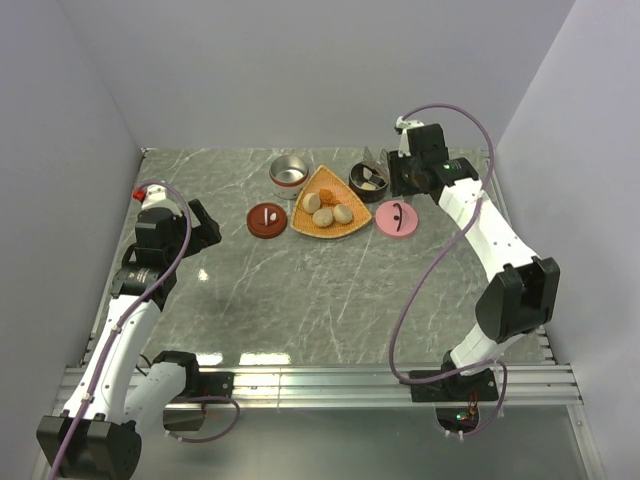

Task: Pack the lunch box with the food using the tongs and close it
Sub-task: Place the food into the lunch box, then pick up the food using the clamp

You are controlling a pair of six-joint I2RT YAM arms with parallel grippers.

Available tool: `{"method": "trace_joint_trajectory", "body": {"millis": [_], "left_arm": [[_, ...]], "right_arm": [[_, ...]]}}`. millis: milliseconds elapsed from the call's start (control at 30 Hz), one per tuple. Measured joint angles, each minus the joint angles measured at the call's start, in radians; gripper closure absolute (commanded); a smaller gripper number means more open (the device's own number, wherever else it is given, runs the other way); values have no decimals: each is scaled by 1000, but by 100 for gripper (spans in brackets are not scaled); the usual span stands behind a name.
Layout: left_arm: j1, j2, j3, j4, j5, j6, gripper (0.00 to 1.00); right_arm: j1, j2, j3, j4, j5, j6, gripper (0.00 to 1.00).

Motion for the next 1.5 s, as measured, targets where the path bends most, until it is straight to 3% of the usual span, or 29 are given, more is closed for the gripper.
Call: {"method": "trace_joint_trajectory", "body": {"millis": [200,333,667,1500], "left_arm": [[0,0,0,1,0,0,0],[0,6,0,1,0,-5,1],[0,14,-3,2,0,-15,1],[-2,122,45,67,87,30,1]], "right_arm": [[35,-105,-95,9,-53,43,54],[135,-167,-138,16,-70,76,54],[311,-138,-164,39,-98,164,56],[335,-7,-121,1,-3,190,58]]}}
